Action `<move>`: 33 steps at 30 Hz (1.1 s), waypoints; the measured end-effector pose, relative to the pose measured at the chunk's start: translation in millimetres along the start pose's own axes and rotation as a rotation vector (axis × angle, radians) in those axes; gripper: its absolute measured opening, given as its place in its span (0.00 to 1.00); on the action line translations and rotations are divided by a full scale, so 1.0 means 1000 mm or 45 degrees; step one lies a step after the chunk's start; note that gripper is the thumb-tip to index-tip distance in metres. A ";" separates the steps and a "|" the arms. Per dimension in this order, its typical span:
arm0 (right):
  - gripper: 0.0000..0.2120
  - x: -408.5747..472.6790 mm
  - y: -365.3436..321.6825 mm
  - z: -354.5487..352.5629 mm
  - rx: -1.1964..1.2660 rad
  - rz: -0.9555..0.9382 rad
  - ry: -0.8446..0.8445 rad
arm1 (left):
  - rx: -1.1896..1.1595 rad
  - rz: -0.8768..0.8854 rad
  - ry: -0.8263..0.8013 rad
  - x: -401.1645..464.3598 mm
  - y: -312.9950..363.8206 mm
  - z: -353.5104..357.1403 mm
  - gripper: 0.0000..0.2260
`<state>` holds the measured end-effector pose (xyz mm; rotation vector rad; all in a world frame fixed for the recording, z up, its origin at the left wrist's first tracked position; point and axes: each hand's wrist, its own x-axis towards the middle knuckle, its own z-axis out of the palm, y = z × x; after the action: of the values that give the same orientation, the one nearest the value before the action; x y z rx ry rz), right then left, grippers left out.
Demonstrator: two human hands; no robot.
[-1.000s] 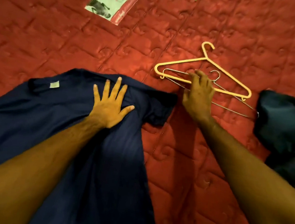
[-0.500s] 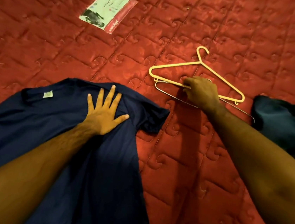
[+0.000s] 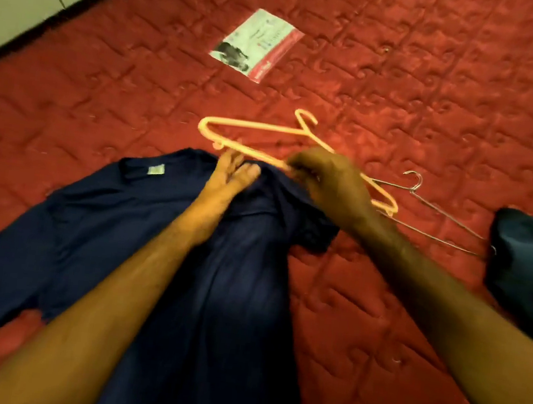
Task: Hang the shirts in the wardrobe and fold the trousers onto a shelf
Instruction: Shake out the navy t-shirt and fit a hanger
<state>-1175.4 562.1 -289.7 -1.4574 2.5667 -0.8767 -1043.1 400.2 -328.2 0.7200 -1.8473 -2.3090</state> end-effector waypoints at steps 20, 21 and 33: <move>0.16 0.057 -0.135 0.093 0.504 -0.043 -0.752 | -0.609 -0.245 0.554 -0.118 0.005 -0.209 0.26; 0.17 0.060 -0.139 0.091 0.496 -0.094 -0.796 | -0.600 -0.279 0.551 -0.116 0.005 -0.217 0.25; 0.21 0.115 -0.196 0.066 -0.076 -1.048 -0.821 | -0.279 -0.365 0.475 -0.091 0.029 -0.289 0.18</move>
<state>-1066.7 363.6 -221.5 -2.3607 1.5273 -0.2558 -848.3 166.5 -317.8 1.3441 -1.3822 -2.2808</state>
